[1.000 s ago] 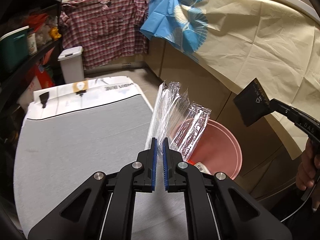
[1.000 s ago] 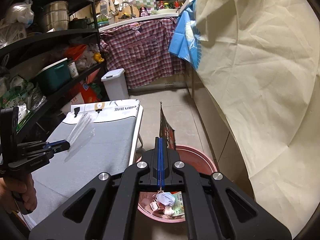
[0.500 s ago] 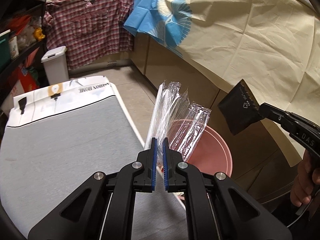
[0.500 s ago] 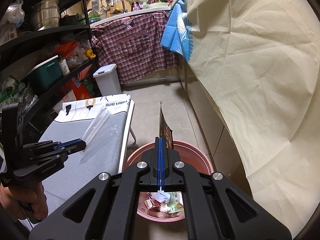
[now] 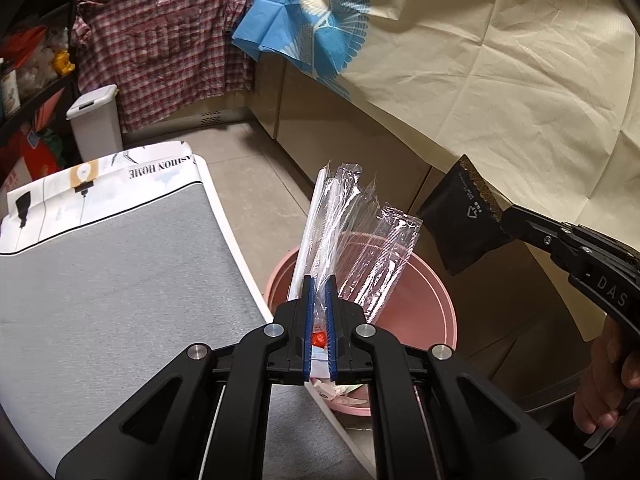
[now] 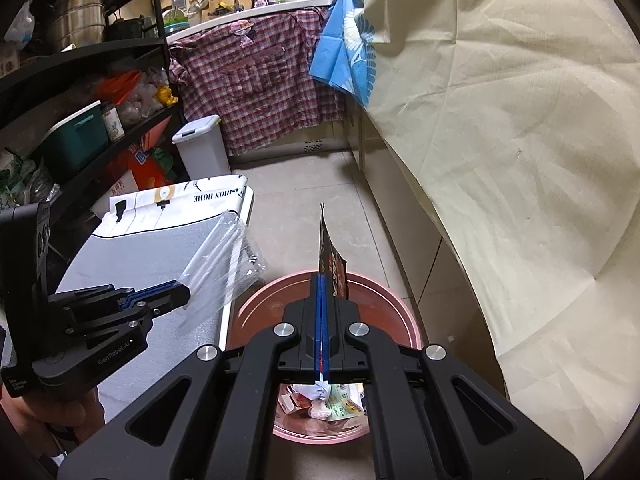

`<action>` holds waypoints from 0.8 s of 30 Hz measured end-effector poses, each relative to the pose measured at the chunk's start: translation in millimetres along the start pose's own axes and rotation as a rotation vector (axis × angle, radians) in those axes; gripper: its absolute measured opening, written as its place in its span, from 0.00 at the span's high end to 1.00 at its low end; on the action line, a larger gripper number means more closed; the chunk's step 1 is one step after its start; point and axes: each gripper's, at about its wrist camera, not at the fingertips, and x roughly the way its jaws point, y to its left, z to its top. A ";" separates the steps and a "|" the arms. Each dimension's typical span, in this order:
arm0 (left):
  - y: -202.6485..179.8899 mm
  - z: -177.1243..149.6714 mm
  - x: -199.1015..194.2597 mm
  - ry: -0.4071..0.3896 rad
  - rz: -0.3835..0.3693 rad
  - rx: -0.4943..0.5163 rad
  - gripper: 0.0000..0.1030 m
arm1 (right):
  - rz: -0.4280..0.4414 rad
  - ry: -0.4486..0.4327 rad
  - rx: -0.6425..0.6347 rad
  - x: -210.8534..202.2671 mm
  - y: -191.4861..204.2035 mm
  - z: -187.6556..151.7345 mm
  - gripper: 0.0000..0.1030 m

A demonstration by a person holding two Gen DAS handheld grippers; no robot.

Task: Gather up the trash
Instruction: 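Open both tools to drop the packet and wrappers into the bin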

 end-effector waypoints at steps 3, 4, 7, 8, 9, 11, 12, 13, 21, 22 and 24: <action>-3.0 -0.7 3.6 0.006 -0.004 0.005 0.94 | -0.002 0.005 0.006 1.9 -1.3 0.3 1.00; -3.5 -0.7 4.8 0.008 -0.005 0.006 0.94 | -0.001 0.007 0.007 3.1 -1.8 0.7 1.00; -4.0 -1.1 7.8 0.015 -0.008 0.009 0.94 | 0.000 0.011 0.004 4.6 -0.6 -0.3 1.00; -4.0 -1.3 8.4 0.015 -0.009 0.008 0.94 | 0.000 0.012 0.004 5.3 -0.5 0.1 1.00; -3.8 -1.3 8.6 0.016 -0.010 0.008 0.94 | 0.000 0.013 0.003 5.9 -0.5 0.3 1.00; -4.1 -1.2 9.8 0.018 -0.015 0.010 0.94 | 0.000 0.015 0.006 6.8 -0.8 -0.2 1.00; -4.8 -1.1 10.3 0.019 -0.020 0.012 0.94 | -0.001 0.016 0.007 7.3 -1.5 -0.3 1.00; -6.1 -0.9 10.6 0.020 -0.027 0.016 0.93 | -0.003 0.020 0.009 8.5 -1.8 -0.2 0.99; -3.4 -0.5 7.4 0.018 -0.035 0.014 0.75 | -0.034 0.046 0.047 15.1 -10.0 -1.6 0.65; -1.6 -1.1 6.5 0.018 -0.032 0.011 0.76 | -0.042 0.039 0.058 13.7 -12.0 -2.2 0.49; 1.1 -3.2 3.2 0.015 -0.028 0.008 0.76 | -0.048 0.029 0.061 11.6 -12.5 -2.8 0.49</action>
